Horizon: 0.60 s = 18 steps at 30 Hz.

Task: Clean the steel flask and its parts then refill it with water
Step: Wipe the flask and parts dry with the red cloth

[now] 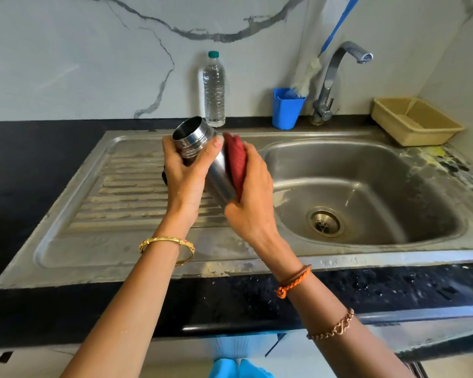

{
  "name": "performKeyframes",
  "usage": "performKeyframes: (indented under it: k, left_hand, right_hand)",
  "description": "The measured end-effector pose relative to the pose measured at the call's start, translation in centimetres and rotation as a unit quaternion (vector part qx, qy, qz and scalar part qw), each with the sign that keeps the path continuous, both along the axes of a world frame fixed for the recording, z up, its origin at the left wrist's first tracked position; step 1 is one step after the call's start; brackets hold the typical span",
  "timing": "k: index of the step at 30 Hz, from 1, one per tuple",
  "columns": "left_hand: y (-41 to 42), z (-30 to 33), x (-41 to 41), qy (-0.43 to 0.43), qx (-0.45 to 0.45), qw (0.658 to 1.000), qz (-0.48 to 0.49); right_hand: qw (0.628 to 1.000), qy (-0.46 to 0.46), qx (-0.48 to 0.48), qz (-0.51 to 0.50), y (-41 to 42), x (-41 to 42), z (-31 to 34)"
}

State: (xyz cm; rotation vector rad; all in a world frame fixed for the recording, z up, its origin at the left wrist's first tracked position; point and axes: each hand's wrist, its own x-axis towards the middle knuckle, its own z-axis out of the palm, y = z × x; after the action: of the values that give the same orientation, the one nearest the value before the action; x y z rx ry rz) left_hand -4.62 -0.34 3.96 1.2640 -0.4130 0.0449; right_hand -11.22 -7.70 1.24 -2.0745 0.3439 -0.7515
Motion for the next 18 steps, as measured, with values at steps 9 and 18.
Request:
performKeyframes:
  k: [9,18]
  left_hand:
    - [2.2,0.0,1.0,0.031,0.013,0.999,0.021]
    - [2.1,0.6,0.3,0.012,0.036,0.998,-0.048]
  right_hand:
    - [0.989,0.141,0.013,-0.043,-2.0,-2.2,-4.9]
    - [0.999,-0.014,-0.036,0.025,0.9,0.1,1.1]
